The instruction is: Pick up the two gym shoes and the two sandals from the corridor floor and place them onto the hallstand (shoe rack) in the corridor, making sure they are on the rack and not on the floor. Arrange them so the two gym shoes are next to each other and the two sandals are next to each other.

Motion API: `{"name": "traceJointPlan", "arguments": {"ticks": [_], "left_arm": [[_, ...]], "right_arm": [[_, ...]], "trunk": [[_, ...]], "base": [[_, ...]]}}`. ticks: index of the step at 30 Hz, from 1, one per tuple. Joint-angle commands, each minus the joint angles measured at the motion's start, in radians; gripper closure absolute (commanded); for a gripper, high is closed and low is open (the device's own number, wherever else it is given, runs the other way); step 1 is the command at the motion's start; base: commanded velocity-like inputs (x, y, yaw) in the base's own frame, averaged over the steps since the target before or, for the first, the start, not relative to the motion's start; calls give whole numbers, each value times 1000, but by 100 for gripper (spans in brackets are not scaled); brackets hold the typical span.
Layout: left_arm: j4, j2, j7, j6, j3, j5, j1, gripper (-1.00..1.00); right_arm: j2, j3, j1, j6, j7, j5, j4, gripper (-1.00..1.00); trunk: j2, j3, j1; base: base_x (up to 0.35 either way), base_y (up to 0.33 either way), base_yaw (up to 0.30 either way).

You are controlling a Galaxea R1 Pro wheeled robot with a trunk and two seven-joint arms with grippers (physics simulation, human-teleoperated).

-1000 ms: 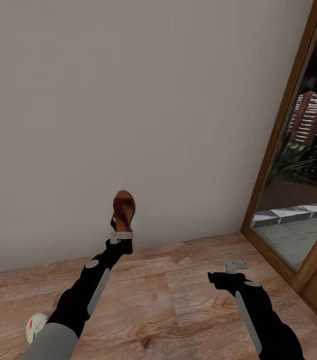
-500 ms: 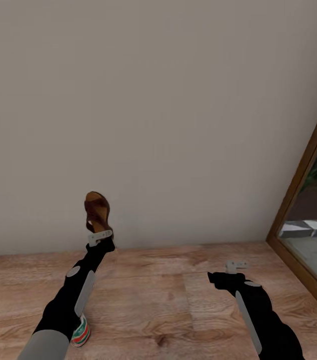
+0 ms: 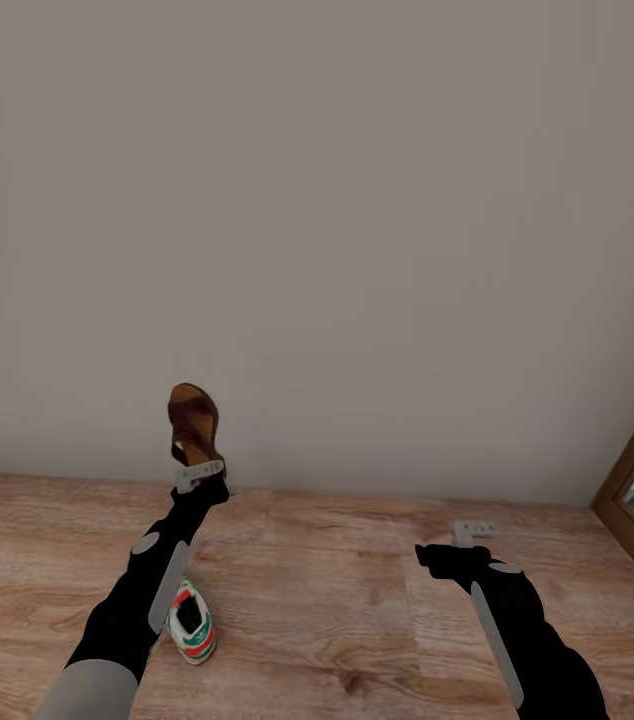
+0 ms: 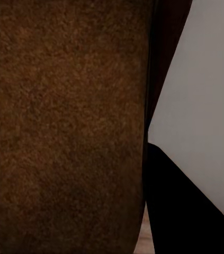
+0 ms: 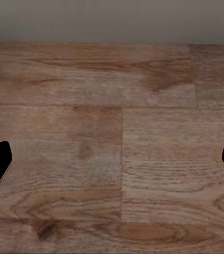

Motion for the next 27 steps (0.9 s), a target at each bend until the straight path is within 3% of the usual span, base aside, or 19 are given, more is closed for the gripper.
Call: {"name": "traceJointPlan", "arguments": {"ticks": [1, 27], "left_arm": [[-1, -1, -9, 5, 4, 7, -1, 100], [-1, -1, -10, 7, 3, 6, -1, 100]], "right_arm": [[0, -1, 0, 5, 0, -1, -2, -100], [0, 1, 0, 5, 0, -1, -2, -100]], "trunk": [[0, -1, 0], [0, -14, 0]], "base": [[0, 0, 294], [0, 0, 294]]}}
